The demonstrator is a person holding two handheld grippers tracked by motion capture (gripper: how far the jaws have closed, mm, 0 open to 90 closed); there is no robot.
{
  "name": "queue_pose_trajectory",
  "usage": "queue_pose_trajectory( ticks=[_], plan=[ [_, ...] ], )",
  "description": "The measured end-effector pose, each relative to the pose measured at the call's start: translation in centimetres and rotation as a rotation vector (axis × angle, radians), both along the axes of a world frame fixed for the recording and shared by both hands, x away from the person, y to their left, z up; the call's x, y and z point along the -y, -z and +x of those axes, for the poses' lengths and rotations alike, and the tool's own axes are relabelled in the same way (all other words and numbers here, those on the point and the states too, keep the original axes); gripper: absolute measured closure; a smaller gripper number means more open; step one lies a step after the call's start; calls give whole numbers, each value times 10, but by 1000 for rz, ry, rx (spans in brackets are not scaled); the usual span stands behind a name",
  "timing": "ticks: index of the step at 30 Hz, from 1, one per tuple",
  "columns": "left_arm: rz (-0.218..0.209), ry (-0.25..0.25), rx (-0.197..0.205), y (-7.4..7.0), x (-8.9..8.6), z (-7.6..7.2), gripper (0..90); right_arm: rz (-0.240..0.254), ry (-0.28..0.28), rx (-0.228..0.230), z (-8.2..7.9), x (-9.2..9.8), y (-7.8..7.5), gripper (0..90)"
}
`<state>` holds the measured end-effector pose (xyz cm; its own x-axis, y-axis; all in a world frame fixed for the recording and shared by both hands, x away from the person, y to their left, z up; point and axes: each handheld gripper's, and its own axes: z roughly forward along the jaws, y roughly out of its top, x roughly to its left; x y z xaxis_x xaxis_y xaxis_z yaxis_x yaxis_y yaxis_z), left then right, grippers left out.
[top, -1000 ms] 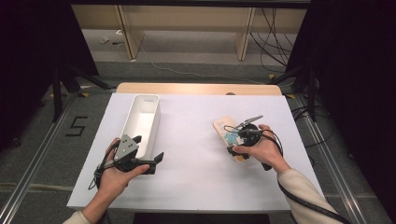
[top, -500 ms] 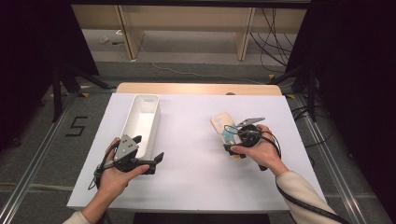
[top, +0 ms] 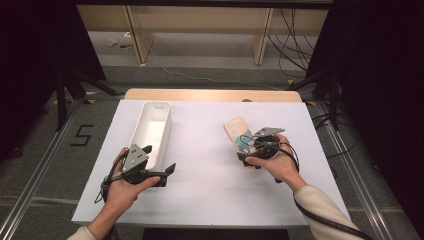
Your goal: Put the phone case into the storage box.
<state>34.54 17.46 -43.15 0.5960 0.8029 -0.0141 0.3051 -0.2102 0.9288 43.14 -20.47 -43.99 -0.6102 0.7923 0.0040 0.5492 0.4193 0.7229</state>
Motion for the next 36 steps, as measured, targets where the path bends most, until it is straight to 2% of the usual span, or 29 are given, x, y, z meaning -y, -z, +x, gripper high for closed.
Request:
queue_pose_trajectory(
  ticks=[7,11,16,20,25,31,36],
  plan=[
    [-4,29,7,-6,12,5,25,17,-6,36,-6,-2,0,124],
    [-16,58,-2,-11,24,11,30,31,-13,57,-9,-5,-2,124],
    [-29,93,-16,-19,43,24,33,39,-28,68,-14,-10,-3,124],
    [-6,138,-18,-28,64,35,33,37,-44,75,-17,-14,-3,124],
    [0,171,-30,-32,87,49,33,35,-57,76,-20,-18,-3,124],
    [3,185,-53,-35,109,67,49,39,-61,85,-22,-19,-4,124],
    [-11,194,-61,-38,121,77,79,41,-67,85,-24,-21,-4,124]
  ],
)
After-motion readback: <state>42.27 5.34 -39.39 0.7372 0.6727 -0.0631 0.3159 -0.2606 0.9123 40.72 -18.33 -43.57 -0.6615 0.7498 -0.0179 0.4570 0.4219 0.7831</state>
